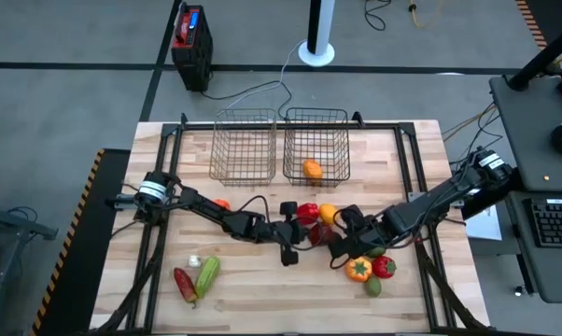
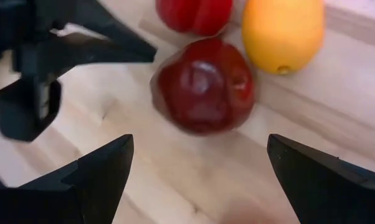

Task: Sort produce into baskets
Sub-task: Put the red apple into the silver wire basket

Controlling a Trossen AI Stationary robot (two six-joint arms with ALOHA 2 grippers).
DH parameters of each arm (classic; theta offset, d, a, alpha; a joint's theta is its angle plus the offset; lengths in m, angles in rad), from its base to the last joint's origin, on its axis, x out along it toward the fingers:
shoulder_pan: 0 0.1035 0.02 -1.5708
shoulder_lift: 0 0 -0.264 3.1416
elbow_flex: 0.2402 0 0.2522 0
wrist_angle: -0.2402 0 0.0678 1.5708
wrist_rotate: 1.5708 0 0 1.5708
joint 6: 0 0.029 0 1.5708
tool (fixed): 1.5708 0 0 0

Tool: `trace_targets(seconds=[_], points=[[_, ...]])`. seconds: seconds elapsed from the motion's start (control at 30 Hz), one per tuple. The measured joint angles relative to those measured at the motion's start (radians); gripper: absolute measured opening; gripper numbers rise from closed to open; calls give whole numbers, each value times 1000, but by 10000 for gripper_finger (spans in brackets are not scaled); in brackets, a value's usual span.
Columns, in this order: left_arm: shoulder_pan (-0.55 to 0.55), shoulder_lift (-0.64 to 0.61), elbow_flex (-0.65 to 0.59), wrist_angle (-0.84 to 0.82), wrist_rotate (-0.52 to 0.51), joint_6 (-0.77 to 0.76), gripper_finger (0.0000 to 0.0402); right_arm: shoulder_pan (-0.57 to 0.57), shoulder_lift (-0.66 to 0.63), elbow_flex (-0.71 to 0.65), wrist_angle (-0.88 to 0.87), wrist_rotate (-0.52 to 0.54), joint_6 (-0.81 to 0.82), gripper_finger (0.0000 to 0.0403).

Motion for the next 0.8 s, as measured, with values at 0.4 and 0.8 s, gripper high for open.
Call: trace_targets(seconds=[0.4, 0.8], points=[[1, 0, -16, -1, 48, -33, 0, -5, 91, -28, 74, 31, -38, 361], [0, 1, -35, 1, 101, -61, 0, -18, 140, -27, 158, 48, -177, 361]])
